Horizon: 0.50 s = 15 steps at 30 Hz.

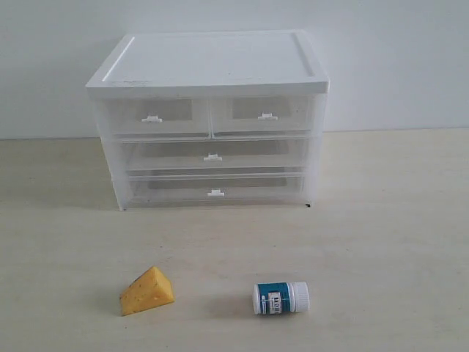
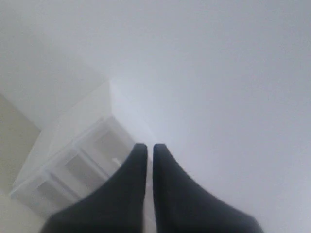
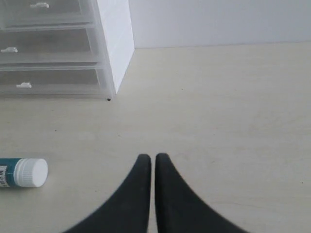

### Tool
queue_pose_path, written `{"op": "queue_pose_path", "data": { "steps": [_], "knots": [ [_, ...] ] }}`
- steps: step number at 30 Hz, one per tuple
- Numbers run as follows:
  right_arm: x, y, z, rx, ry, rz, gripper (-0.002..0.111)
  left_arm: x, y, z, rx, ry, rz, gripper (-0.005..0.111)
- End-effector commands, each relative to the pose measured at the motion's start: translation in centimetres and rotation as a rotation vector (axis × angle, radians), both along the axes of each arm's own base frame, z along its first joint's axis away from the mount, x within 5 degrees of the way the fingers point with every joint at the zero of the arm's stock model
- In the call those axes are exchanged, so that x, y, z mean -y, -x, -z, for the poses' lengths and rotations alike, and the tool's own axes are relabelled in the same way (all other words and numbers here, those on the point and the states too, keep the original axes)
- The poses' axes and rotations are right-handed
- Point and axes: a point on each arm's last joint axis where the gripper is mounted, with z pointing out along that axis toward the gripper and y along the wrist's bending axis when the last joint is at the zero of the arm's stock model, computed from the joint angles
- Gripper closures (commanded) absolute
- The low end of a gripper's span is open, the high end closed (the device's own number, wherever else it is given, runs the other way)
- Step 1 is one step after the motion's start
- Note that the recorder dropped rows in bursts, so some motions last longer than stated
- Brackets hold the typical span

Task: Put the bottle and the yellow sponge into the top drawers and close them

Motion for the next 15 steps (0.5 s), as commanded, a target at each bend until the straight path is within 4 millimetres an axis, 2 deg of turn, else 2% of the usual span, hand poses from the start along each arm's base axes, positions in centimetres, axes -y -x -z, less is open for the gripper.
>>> {"op": "queue_pose_path", "data": {
  "steps": [1,2,3,7,8,9,11,14,15],
  "knots": [
    [0.0,-0.2,-1.0,0.136,0.125,-0.029,0.108,0.7,-2.3,-5.0,-0.077,-0.129,0.041,0.103],
    [-0.1,-0.2,-1.3,0.162,0.079,-0.025,0.108,0.9,-2.9,-5.4,-0.106,-0.170,0.057,0.103],
    [-0.2,-0.2,-1.9,0.195,-0.141,-0.006,0.108,1.5,-4.6,-6.3,-0.177,-0.255,0.105,0.103],
    [-0.2,-0.2,-2.6,0.215,-0.428,0.023,0.108,2.3,-7.9,-6.6,-0.284,-0.392,0.190,0.103],
    [-0.1,-0.2,-2.8,0.213,-0.561,0.037,0.108,2.7,-9.7,-5.9,-0.344,-0.438,0.233,0.103],
    [-0.2,-0.2,-2.8,0.135,-0.889,0.068,0.108,3.1,-11.5,-4.9,-0.399,-0.495,0.279,0.103],
    [-0.3,-0.2,-2.6,0.054,-1.151,0.097,0.108,3.6,-13.9,-2.9,-0.477,-0.551,0.350,0.103],
    [-0.1,-0.2,-3.1,0.107,-1.168,0.090,0.108,4.4,-16.3,-1.1,-0.519,-0.504,0.424,0.103],
    [0.0,-0.2,-3.1,0.144,-1.055,0.079,0.108,4.8,-17.7,-0.5,-0.504,-0.504,0.451,0.103]
  ]
}}
